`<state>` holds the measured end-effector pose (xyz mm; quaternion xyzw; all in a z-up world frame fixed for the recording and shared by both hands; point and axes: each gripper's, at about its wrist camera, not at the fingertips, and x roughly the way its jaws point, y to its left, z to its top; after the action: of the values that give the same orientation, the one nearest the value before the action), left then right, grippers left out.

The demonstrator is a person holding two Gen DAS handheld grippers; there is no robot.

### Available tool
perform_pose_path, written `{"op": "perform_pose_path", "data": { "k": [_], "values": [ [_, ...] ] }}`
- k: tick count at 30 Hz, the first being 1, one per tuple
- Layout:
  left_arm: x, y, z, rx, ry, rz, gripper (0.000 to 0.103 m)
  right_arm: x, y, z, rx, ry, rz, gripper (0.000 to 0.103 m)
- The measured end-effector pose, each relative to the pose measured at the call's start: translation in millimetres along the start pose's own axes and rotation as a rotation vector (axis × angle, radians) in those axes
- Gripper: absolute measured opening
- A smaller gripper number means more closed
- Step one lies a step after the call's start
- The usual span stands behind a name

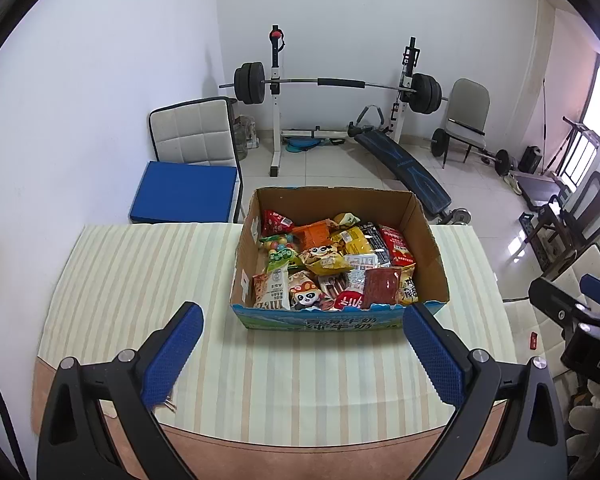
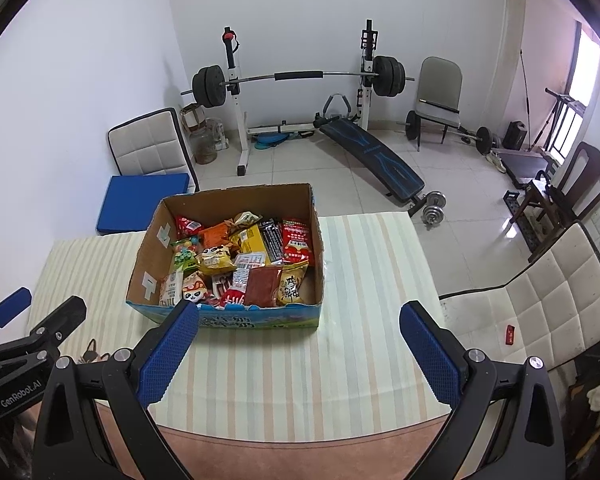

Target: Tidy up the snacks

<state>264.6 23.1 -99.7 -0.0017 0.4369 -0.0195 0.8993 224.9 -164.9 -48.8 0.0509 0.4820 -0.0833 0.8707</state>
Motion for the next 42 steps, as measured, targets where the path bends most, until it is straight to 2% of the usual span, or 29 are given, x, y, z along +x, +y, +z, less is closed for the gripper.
{"op": "perform_pose_path", "data": {
  "k": [42],
  "values": [
    [-9, -2, 4, -0.003, -0.022, 0.004, 0.103, -11, 0, 6, -0.013, -0.015, 0.001, 0.103]
  ]
}}
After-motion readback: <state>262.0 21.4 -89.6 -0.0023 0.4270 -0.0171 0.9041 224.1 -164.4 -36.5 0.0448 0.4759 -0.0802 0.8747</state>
